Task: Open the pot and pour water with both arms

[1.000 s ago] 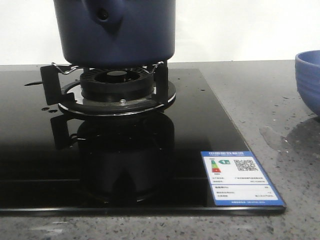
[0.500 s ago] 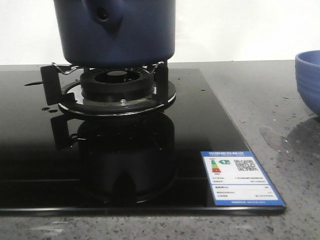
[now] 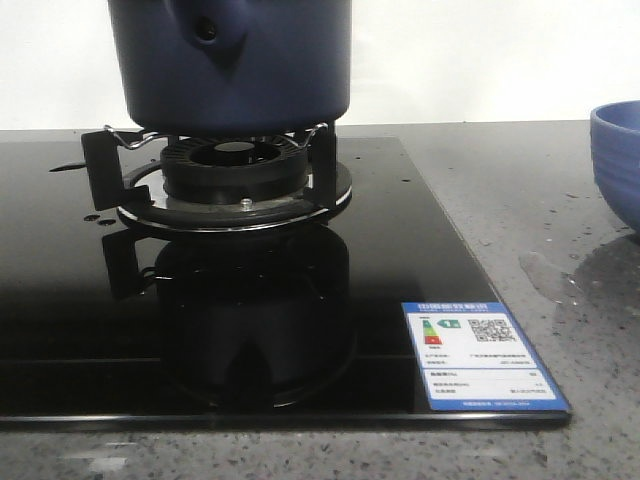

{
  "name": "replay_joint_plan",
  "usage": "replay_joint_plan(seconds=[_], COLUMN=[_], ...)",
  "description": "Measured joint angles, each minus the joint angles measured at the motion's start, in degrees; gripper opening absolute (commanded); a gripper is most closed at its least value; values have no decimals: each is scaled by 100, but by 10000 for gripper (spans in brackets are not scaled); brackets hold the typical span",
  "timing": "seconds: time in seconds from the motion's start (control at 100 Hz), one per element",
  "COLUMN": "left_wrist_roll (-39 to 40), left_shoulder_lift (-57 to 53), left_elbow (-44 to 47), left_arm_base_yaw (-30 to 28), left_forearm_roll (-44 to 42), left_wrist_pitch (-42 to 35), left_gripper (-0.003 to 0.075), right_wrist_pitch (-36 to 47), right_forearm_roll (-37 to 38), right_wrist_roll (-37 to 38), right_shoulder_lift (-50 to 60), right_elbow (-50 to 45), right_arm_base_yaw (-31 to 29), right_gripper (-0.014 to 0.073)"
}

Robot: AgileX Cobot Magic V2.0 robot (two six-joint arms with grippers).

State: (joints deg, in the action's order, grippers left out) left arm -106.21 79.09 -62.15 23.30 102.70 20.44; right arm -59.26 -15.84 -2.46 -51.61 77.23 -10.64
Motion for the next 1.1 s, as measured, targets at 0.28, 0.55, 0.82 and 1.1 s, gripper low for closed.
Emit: replay_joint_plan(seconds=[0.28, 0.55, 0.82, 1.1], left_wrist_roll=[90, 90, 94, 103], left_shoulder_lift=[-1646, -3942, -5829, -6500], left_elbow=[562, 2440, 3940, 4381], left_arm_base_yaw=[0, 0, 0, 0], left_forearm_roll=[71, 155, 209, 220], left_wrist_pitch=[-846, -2125, -2523, -2548], left_gripper=[325, -20, -20, -20], right_wrist_pitch=[804, 2418, 3241, 3534], right_forearm_roll=[0, 0, -22, -34], right_wrist_roll=[-733, -1269, -1307, -1307], right_shoulder_lift=[584, 2534, 4208, 4914], right_elbow=[-1437, -3697, -5163, -5334], right_arm_base_yaw=[493, 947, 1091, 1091], right_gripper=[-62, -65, -64, -64])
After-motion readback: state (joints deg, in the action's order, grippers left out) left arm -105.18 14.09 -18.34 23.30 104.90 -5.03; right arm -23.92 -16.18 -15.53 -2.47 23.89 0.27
